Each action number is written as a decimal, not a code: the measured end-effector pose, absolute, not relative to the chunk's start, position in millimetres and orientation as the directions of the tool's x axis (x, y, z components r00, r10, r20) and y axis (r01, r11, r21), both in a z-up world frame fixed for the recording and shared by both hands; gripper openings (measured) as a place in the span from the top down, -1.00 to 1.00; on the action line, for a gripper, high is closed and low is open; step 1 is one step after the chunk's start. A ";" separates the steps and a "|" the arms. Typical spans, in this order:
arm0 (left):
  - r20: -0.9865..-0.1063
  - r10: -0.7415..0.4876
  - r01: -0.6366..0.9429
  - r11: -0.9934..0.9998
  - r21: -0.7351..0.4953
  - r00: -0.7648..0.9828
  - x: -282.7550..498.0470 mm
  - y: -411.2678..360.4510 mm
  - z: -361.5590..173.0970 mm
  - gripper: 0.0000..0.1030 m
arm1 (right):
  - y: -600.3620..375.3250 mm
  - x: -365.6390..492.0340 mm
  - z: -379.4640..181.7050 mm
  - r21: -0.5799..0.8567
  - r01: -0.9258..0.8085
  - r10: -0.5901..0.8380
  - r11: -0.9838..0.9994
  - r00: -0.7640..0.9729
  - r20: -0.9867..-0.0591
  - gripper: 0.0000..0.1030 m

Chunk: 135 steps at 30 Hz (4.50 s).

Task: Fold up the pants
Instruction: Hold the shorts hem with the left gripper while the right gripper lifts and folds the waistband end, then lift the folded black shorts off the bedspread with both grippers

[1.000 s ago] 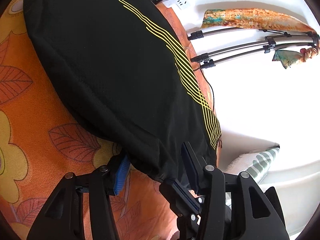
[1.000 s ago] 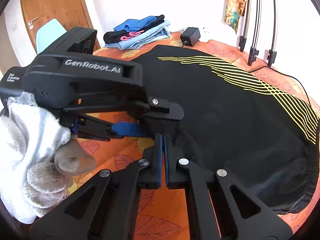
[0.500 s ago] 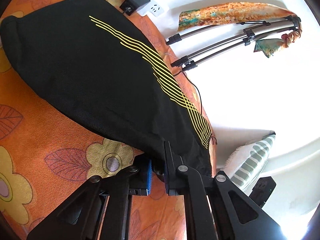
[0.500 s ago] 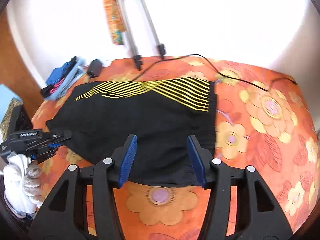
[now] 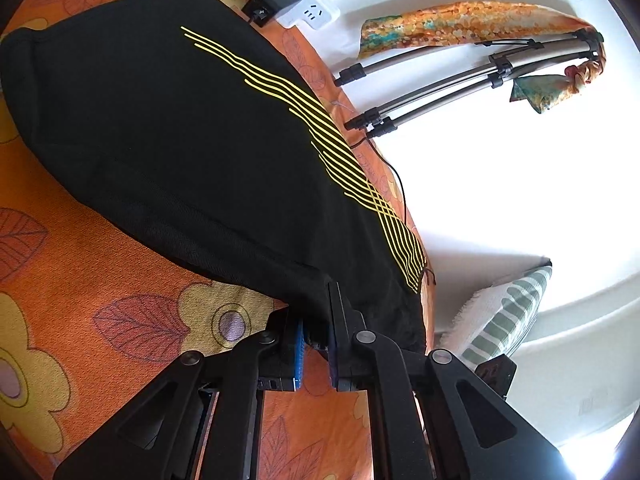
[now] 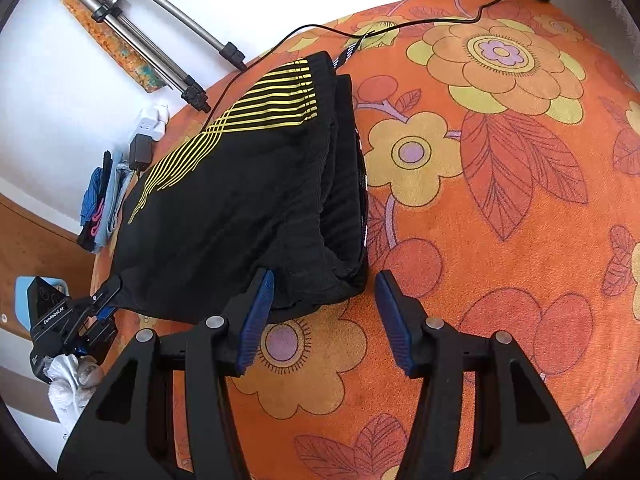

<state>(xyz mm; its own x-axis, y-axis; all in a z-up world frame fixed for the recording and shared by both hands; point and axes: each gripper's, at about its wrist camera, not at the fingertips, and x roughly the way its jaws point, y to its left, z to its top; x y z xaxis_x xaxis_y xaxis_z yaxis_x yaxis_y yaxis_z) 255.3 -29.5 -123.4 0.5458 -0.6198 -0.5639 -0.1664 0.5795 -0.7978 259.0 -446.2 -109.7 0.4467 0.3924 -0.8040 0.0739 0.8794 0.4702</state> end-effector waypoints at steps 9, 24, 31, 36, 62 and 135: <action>-0.566 -0.615 -0.159 0.588 -0.793 0.549 244.6 -27.5 -119.7 0.87 | -454.6 242.0 -92.2 0.571 0.127 0.438 0.811 0.516 -0.737 0.51; -0.605 -0.611 -0.150 0.630 -0.762 0.511 223.2 -26.3 -135.8 0.87 | -409.2 233.6 -13.8 0.152 -0.221 0.251 0.963 0.536 -0.806 0.37; -0.633 -0.593 -0.117 0.677 -0.727 0.498 225.4 -31.2 -137.7 0.87 | -319.6 324.2 -1.3 0.070 -0.557 0.352 0.828 0.417 -0.838 0.36; -0.662 -0.564 -0.076 0.730 -0.679 0.493 227.6 -36.7 -133.9 0.87 | -273.2 382.6 -30.0 0.064 -0.704 0.373 0.707 0.295 -0.880 0.01; -0.677 -0.516 -0.053 0.774 -0.631 0.524 217.1 -34.9 -113.7 0.88 | -216.3 430.9 -78.5 0.215 -0.822 0.496 0.528 0.093 -0.863 0.93; -0.701 -0.665 0.247 0.747 -0.618 0.257 311.4 -30.8 -61.4 0.89 | -413.1 229.0 -71.3 0.609 0.094 0.419 0.788 0.643 -0.641 0.94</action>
<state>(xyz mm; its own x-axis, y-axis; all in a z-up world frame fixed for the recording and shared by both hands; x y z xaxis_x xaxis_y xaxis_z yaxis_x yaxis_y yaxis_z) 311.4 -30.8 -61.4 0.2566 -0.6651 -0.7013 0.2466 0.7467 -0.6178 229.0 -413.1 -71.3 0.6429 0.4188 -0.6413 0.0939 0.7878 0.6087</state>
